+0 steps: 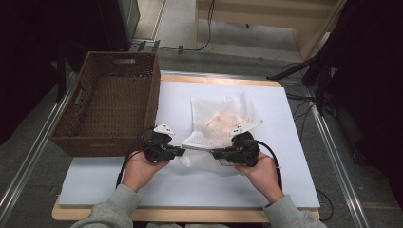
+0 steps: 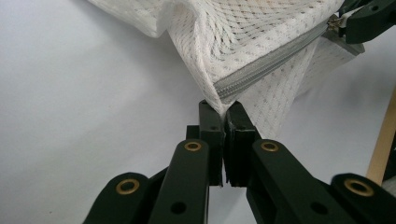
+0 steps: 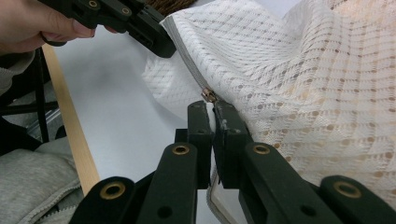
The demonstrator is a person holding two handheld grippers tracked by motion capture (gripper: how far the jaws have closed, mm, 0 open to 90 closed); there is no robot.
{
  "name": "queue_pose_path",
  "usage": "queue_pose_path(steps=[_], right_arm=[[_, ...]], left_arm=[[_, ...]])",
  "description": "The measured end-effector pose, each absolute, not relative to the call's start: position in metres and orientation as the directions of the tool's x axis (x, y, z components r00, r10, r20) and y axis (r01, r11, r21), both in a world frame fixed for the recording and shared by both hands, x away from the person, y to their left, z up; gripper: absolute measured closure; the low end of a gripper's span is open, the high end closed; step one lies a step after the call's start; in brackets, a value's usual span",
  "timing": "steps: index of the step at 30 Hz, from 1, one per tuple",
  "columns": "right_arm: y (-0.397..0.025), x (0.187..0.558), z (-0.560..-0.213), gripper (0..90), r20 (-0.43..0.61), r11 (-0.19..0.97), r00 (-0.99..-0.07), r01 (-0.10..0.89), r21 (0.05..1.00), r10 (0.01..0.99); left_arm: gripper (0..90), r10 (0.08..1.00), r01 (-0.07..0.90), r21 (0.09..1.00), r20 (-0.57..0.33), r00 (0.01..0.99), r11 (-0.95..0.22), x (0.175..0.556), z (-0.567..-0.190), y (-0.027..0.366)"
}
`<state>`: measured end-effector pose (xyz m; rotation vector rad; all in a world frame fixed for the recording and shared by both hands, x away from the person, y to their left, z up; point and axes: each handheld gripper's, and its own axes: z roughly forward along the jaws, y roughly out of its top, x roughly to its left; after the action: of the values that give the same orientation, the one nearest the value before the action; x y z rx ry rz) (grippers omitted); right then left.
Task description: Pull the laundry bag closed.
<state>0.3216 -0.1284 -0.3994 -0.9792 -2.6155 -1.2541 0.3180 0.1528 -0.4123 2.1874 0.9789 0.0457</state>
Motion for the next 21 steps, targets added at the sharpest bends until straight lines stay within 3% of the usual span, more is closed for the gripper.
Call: queue_pose_path(steps=[21], right_arm=[[-0.158, 0.31, -0.396, 87.4, 0.337, 0.404, -0.752, 0.61, 0.682, 0.566]], left_arm=[[88.1, 0.657, 0.635, 0.619, -0.242, 0.714, -0.461, 0.325, -0.41, 0.154]])
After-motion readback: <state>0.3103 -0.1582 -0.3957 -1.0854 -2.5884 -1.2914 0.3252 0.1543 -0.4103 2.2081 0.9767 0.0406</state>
